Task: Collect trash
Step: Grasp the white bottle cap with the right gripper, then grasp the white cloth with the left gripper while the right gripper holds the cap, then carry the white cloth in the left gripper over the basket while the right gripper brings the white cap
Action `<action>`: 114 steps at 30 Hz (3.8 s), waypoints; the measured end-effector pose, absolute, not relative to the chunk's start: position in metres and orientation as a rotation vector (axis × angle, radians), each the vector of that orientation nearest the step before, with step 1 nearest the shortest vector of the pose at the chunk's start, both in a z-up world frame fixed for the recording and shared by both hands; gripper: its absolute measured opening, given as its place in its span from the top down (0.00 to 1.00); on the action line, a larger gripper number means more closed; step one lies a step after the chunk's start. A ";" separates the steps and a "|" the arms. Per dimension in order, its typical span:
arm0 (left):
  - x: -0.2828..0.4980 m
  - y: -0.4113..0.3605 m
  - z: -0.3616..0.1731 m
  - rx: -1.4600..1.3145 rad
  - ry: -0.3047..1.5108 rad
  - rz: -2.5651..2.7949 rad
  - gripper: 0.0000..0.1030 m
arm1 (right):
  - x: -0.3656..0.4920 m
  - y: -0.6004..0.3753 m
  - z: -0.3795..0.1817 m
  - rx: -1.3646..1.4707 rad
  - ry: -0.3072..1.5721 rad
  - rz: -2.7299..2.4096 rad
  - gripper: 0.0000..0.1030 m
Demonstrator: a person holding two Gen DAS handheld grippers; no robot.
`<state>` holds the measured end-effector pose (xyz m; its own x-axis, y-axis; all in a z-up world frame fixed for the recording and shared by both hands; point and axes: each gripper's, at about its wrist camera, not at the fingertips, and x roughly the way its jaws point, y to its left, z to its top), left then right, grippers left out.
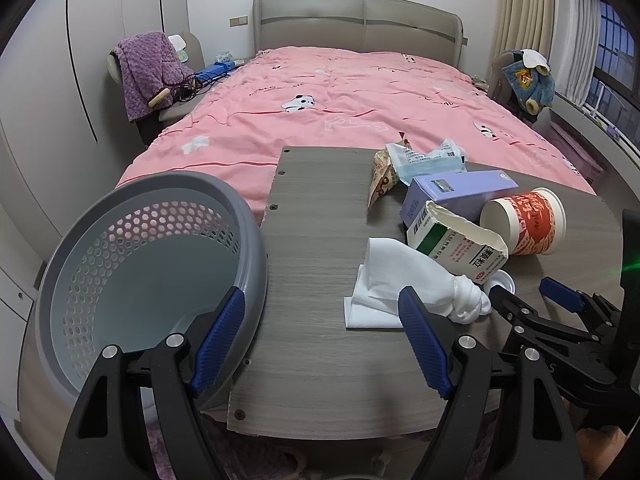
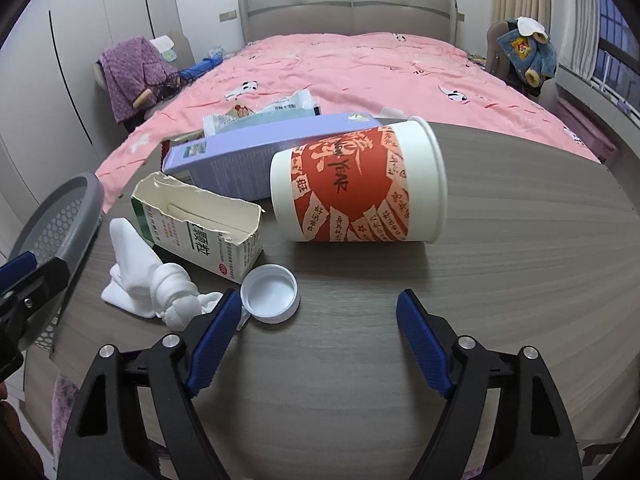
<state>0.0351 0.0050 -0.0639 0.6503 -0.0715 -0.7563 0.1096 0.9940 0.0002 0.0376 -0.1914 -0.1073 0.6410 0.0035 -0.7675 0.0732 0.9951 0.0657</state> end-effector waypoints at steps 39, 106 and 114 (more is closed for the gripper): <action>0.028 -0.055 -0.071 0.083 0.879 -0.272 0.27 | -0.007 -0.225 -0.087 0.172 0.820 -0.028 0.71; -0.011 0.074 -0.019 -0.016 0.743 -0.103 0.67 | -0.020 -0.126 -0.030 0.101 0.739 0.163 0.71; -0.009 0.105 -0.021 -0.035 0.744 -0.053 0.67 | -0.010 -0.092 -0.027 0.067 0.742 0.222 0.71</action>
<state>-0.0091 0.1050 -0.0205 0.7348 -0.0612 -0.6755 0.0360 0.9980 -0.0512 -0.0095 -0.0920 -0.0269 0.7147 0.2242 -0.6626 -0.1773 0.9744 0.1385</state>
